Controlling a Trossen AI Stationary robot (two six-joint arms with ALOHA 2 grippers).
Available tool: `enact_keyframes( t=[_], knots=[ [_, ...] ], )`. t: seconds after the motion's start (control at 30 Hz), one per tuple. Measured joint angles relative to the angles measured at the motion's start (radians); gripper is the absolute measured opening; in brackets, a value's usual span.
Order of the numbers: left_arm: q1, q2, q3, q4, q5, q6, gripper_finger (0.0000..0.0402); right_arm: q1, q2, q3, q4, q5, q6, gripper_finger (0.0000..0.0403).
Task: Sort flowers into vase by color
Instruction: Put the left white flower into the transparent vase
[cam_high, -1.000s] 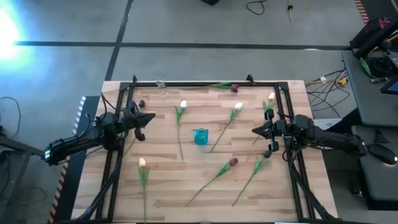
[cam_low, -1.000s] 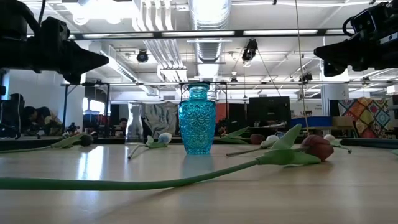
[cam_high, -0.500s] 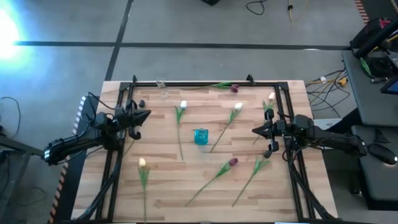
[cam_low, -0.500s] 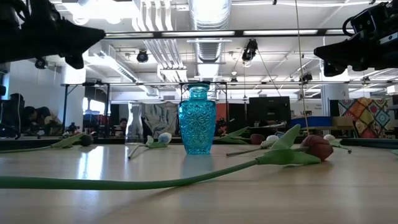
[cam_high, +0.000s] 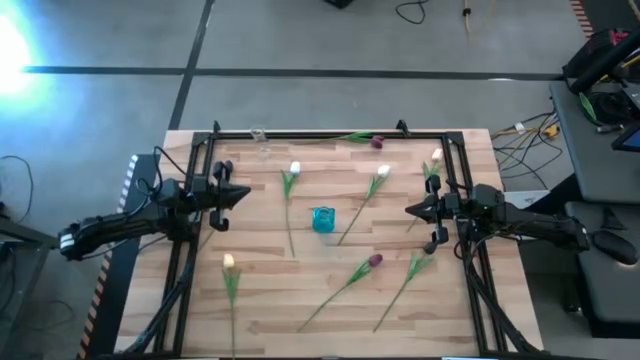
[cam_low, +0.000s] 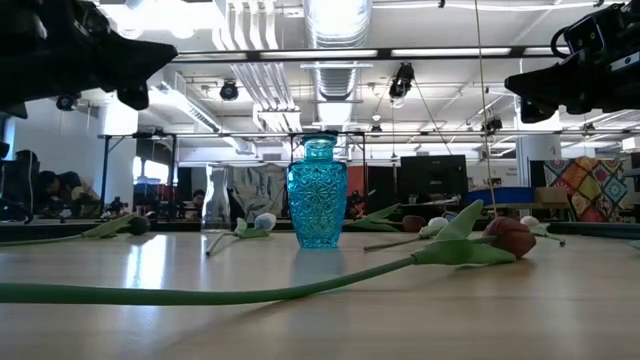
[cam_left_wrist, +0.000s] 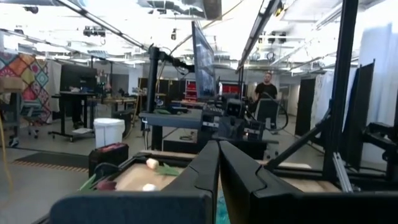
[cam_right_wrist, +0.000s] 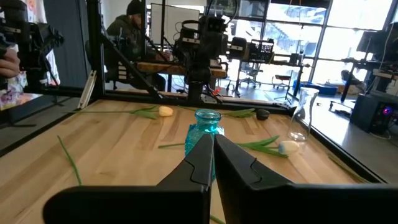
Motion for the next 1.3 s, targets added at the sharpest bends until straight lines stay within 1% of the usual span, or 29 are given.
enact_keyframes(
  t=[0.1, 0.23, 0.37, 0.43, 0.57, 0.7, 0.87, 1.0, 1.07, 1.2, 1.3],
  knots=[
    [0.0, 0.019, 0.0, 0.034, 0.0, 0.004, 0.0, 0.0, 0.0, 0.0, 0.0, 0.0, 0.0, 0.0009],
    [0.0, 0.02, 0.0, 0.036, 0.0, 0.003, 0.0, 0.0, 0.0, 0.0, 0.0, 0.0, 0.0, 0.0009],
    [0.0, 0.02, 0.0, 0.038, 0.0, 0.04, 0.0, 0.0, 0.0, 0.0, 0.0, 0.0, 0.0, 0.0009],
    [0.0, 0.019, 0.0, 0.054, 0.001, 0.024, 0.0, 0.0, 0.0, 0.0, 0.0, 0.0, 0.0, 0.0009],
    [0.0, 0.005, 0.0, 0.034, 0.053, 0.025, 0.0, 0.0, 0.0, 0.0, 0.0, 0.0, 0.0, 0.0009],
    [0.0, 0.001, 0.0, -0.002, 0.054, 0.022, 0.0, 0.0, 0.0, 0.0, 0.0, 0.0, 0.0, 0.0009],
    [0.0, 0.002, 0.002, 0.038, 0.038, -0.077, 0.0, 0.0, 0.0, 0.0, 0.0, 0.0, 0.0, 0.0009],
    [0.0, -0.009, 0.042, -0.103, 0.062, -0.042, 0.0, 0.0, 0.0, 0.0, 0.0, 0.0, 0.0, 0.0009],
    [0.0, 0.001, 0.048, -0.14, 0.072, -0.039, 0.0, 0.0, -0.001, 0.0, 0.0, 0.0, 0.0, 0.0009],
    [0.0, 0.023, 0.048, -0.161, 0.078, -0.057, 0.0, 0.0, -0.001, 0.0, 0.0, 0.0, 0.0, 0.0009],
    [0.0, 0.03, 0.049, -0.158, 0.079, -0.025, 0.0, 0.0, -0.001, 0.0, 0.0, 0.0, 0.0, 0.0009]
  ],
)
